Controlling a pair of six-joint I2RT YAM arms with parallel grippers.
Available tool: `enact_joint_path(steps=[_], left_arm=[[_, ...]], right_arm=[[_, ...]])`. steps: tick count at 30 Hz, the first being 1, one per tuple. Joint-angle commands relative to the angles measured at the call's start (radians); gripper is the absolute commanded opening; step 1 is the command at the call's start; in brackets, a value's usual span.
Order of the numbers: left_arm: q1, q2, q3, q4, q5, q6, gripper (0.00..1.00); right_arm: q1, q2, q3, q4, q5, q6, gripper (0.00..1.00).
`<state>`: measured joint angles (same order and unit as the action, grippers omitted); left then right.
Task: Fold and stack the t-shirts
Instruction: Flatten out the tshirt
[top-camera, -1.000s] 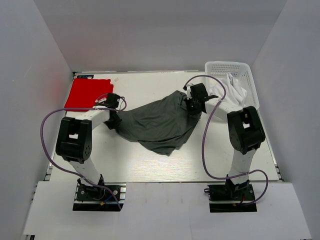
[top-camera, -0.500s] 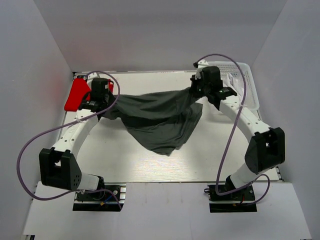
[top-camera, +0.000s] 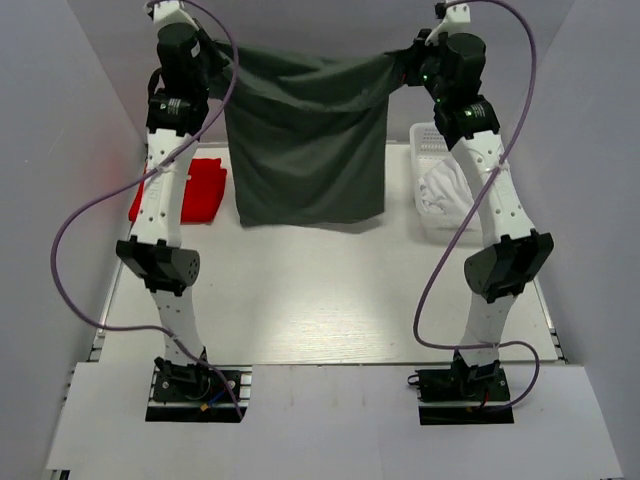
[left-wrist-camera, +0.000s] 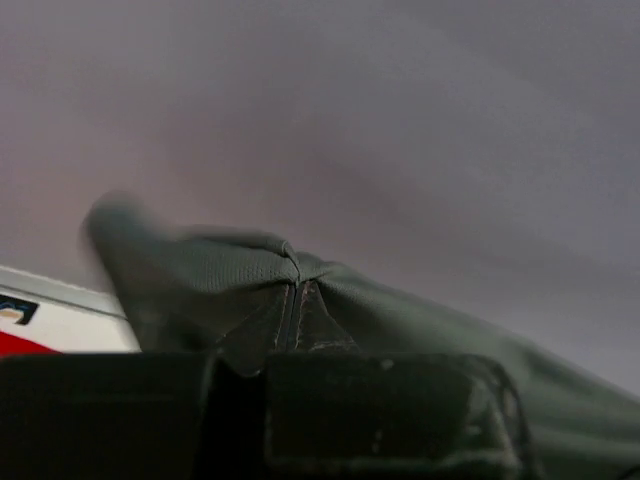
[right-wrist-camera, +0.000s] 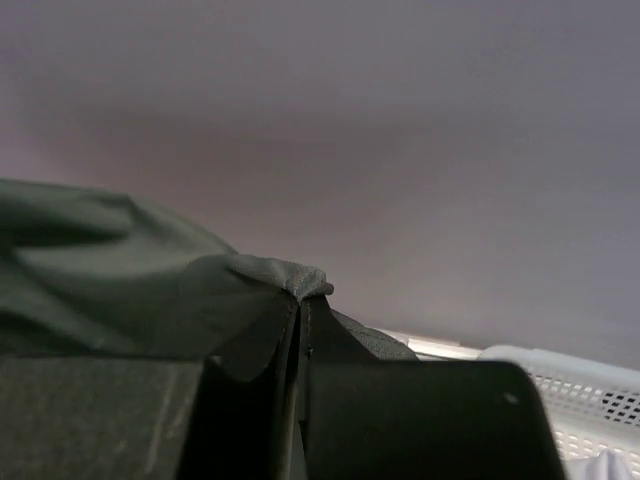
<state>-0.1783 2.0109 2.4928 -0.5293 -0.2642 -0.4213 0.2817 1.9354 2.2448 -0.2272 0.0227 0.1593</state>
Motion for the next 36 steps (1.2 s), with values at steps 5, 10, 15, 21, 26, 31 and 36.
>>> enact_joint_path(steps=[5, 10, 15, 21, 26, 31, 36], left_arm=[[0.008, -0.435, -0.519, 0.154, -0.013, 0.064, 0.00], [0.008, -0.644, -0.854, 0.121, -0.052, -0.008, 0.00], [-0.001, -0.897, -1.355, 0.153, 0.021, -0.200, 0.00], [-0.013, -0.934, -1.666, 0.019, 0.207, -0.335, 0.00], [-0.013, -1.018, -1.848, -0.086, 0.290, -0.355, 0.00], [-0.013, -1.064, -1.866, -0.236, 0.255, -0.375, 0.90], [-0.013, -1.089, -1.770, -0.227, 0.191, -0.384, 1.00]], right_arm=[[-0.041, -0.289, -0.256, 0.147, -0.078, 0.008, 0.00], [-0.044, -0.446, -0.613, 0.126, -0.158, 0.008, 0.00], [-0.044, -0.561, -0.982, 0.051, -0.230, 0.057, 0.00], [-0.039, -0.641, -1.306, -0.020, -0.257, 0.160, 0.02], [-0.038, -0.679, -1.415, -0.151, -0.158, 0.200, 0.07], [-0.038, -0.684, -1.438, -0.231, -0.098, 0.204, 0.46], [-0.032, -0.708, -1.391, -0.242, -0.004, 0.181, 0.70]])
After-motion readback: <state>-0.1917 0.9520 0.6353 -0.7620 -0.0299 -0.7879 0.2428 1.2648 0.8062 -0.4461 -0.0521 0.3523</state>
